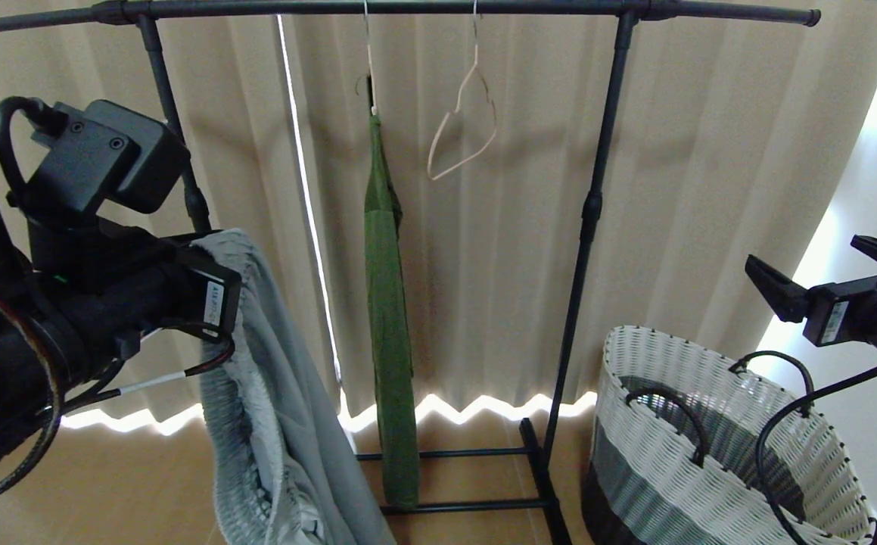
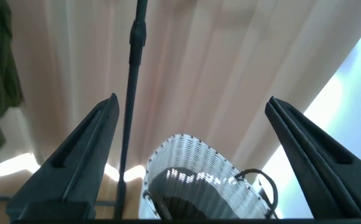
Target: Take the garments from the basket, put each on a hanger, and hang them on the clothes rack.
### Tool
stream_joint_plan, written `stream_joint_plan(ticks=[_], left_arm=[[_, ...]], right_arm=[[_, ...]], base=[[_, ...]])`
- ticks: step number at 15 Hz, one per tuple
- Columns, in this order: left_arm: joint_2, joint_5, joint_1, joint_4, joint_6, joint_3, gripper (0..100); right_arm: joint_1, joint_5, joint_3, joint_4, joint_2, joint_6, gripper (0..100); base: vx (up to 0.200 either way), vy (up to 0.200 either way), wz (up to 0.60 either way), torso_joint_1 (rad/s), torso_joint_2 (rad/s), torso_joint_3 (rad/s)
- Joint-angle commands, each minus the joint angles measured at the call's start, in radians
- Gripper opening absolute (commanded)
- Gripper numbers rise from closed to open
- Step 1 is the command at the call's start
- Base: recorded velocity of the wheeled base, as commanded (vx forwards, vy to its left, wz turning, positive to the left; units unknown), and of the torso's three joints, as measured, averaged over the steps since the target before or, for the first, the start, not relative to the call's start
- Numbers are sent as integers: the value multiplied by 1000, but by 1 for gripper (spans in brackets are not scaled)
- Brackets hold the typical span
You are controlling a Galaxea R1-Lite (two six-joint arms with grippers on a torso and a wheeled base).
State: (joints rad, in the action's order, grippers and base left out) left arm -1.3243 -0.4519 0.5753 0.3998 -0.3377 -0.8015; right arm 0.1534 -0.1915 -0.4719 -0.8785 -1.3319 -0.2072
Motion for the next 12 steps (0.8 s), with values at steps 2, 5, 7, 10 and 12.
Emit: stream_joint_plan(ticks=[2, 5, 7, 10, 12], left_arm=[[3, -1, 0, 1, 0, 1, 0], [5, -1, 0, -1, -1, 4, 0], [13, -1, 0, -1, -3, 28, 0], [28, -1, -3, -1, -3, 62, 0], [48, -1, -3, -1, -3, 70, 0]], right_arm=[[0, 0, -1, 0, -12, -1, 100], [0, 1, -2, 1, -13, 0, 100], [0, 1, -1, 1, -12, -1, 100], [0, 1, -1, 1, -12, 0, 100], [0, 1, -1, 1, -12, -1, 100]], base=[[0, 0, 0, 0, 0, 0], [0, 0, 0, 80, -185, -103], [0, 0, 0, 163, -95, -237], [0, 0, 0, 180, -585, -253], [0, 0, 0, 24, -561, -246]])
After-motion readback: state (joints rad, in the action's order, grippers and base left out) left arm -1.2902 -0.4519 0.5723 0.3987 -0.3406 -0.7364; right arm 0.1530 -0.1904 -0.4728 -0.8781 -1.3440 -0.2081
